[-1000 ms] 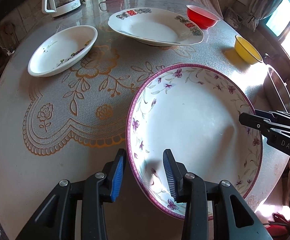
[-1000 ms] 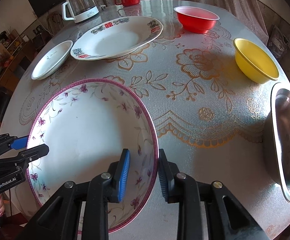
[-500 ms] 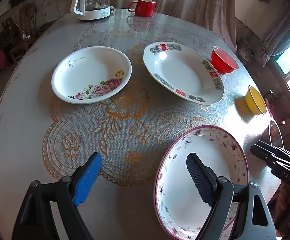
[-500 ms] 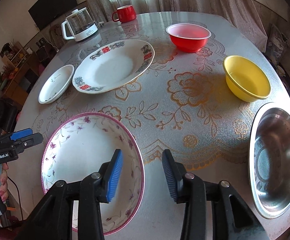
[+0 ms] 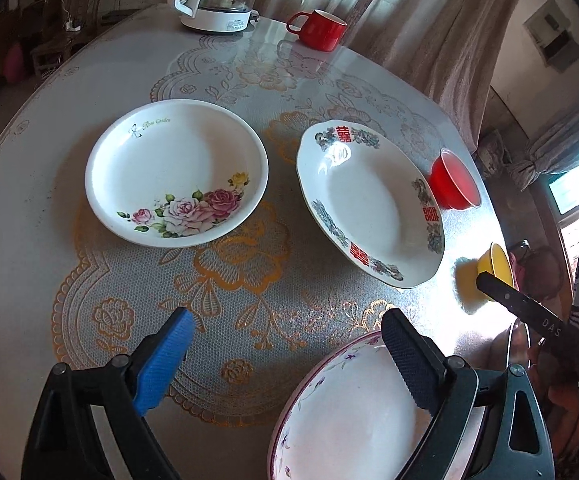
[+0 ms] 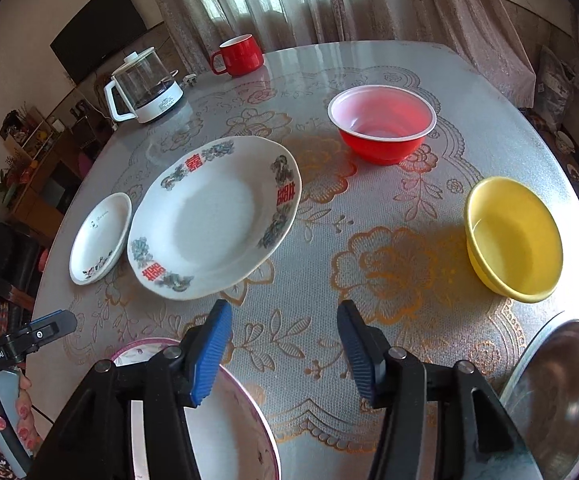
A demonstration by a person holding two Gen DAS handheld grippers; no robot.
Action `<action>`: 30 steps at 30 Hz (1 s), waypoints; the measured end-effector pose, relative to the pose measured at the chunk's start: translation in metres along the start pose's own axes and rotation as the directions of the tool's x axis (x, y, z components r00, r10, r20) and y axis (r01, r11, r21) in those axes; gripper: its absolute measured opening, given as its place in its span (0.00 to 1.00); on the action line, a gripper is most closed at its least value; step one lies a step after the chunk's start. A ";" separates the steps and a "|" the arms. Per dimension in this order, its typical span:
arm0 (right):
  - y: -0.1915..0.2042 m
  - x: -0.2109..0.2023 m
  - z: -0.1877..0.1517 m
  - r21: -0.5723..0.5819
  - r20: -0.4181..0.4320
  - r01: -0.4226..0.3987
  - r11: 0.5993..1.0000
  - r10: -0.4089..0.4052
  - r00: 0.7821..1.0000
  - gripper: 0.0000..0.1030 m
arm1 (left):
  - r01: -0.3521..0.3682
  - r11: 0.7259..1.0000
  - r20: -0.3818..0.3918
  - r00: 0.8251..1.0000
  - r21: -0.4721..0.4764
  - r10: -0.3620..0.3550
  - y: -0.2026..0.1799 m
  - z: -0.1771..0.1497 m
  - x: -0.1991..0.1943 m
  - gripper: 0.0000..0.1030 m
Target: Organize plates and bowls
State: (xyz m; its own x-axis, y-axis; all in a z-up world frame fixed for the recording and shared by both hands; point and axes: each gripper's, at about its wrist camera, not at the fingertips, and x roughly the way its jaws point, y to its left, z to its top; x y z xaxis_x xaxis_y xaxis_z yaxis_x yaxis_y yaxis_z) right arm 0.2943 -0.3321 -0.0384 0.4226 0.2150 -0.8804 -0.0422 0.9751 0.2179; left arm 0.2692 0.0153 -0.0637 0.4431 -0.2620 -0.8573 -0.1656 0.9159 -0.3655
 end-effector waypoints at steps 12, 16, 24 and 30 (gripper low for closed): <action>-0.026 0.069 0.049 0.211 -0.065 -0.057 0.976 0.072 0.995 0.54 | 0.030 0.997 0.025 0.999 0.067 -0.032 -0.021 0.024 0.020 0.92; -0.024 0.086 0.060 0.218 -0.088 -0.057 0.974 0.078 0.993 0.54 | 0.045 0.997 0.027 0.999 0.065 -0.046 -0.022 0.033 0.028 0.91; -0.018 0.105 0.068 0.198 -0.097 -0.054 0.979 0.074 0.993 0.47 | 0.046 0.998 -0.007 0.999 0.048 -0.046 -0.019 0.049 0.046 0.91; -0.015 0.109 0.071 0.158 -0.104 -0.058 0.986 0.075 0.992 0.33 | 0.046 0.997 -0.018 0.999 0.063 -0.045 -0.024 0.055 0.055 0.91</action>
State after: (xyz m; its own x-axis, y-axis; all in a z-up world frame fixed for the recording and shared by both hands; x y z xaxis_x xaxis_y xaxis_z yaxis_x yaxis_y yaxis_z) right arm 0.4055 -0.3269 -0.1072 0.3222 0.2917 -0.9006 0.0773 0.9400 0.3322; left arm 0.3461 -0.0043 -0.0827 0.4338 -0.3087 -0.8465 -0.0887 0.9203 -0.3811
